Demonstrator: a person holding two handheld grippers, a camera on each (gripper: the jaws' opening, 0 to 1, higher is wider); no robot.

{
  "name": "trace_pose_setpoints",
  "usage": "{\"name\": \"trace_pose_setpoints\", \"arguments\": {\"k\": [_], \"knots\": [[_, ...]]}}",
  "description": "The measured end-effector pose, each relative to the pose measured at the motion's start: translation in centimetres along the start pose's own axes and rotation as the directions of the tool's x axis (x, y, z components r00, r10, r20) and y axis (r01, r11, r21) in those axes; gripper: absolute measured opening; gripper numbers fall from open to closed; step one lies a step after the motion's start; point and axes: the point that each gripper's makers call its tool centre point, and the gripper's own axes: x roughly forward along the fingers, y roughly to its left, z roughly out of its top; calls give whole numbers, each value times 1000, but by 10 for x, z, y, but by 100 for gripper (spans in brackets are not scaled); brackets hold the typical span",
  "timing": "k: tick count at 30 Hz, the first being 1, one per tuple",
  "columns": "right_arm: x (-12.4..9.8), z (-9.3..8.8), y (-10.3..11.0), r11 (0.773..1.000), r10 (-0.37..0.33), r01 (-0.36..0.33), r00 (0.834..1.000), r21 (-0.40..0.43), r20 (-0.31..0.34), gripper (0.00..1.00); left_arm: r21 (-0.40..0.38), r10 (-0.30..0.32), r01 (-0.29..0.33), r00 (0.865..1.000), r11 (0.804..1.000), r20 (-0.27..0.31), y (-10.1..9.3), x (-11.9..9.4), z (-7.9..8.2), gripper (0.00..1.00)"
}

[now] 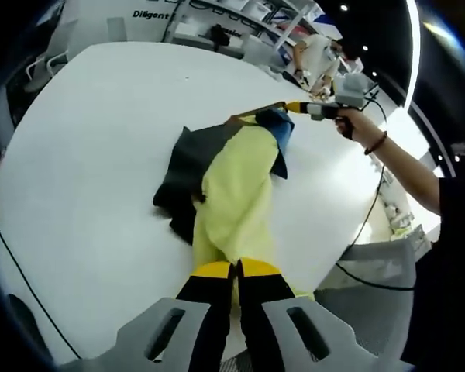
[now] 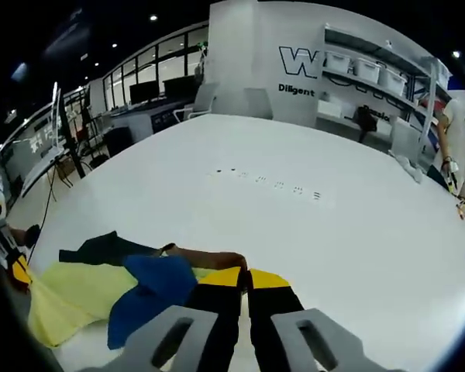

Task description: Fold the garment on the visible template until the final outline fits inside the template.

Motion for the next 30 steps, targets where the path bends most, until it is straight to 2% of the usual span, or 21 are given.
{"name": "trace_pose_setpoints", "arguments": {"k": [5,9,11,13,15,17,19,20,22,24,26,28,30], "knots": [[5,-4,-3,1000,-2,3,1000,19,-10,0,-7,19,-20,999,1000,-31,6,0,-6,0],[4,-10,-2,996,15,-14,1000,84,-19,0,35,39,-38,999,999,-13,9,0,-3,0],[2,-9,2,990,36,-35,999,138,-4,0,33,48,-49,999,998,21,10,-2,3,0],[-6,-1,7,986,52,-59,997,153,49,9,10,74,-76,993,997,92,16,-3,20,0],[-10,-2,13,985,67,-74,996,155,51,16,8,93,-94,987,996,131,20,-4,30,2],[-17,-3,20,984,77,-86,995,156,66,17,-8,120,-121,975,993,188,26,-6,43,2],[-22,-7,28,981,88,-99,994,168,72,21,-13,120,-120,972,993,203,27,-8,46,4],[-23,-11,32,979,98,-108,993,170,61,24,-34,132,-128,968,991,212,31,-8,49,6],[-26,-16,39,977,104,-113,993,178,63,32,-22,168,-167,964,986,204,40,-5,49,13],[-33,-24,53,972,124,-134,990,192,59,35,-9,234,-236,958,972,163,55,-2,44,21],[-35,-27,60,968,142,-152,988,198,61,37,0,268,-271,950,962,163,63,2,44,31],[-39,-30,73,963,158,-168,985,209,67,42,23,294,-301,942,953,162,68,4,45,36],[-41,-35,81,965,163,-171,985,200,55,49,31,287,-296,944,955,162,68,10,46,37]]}}
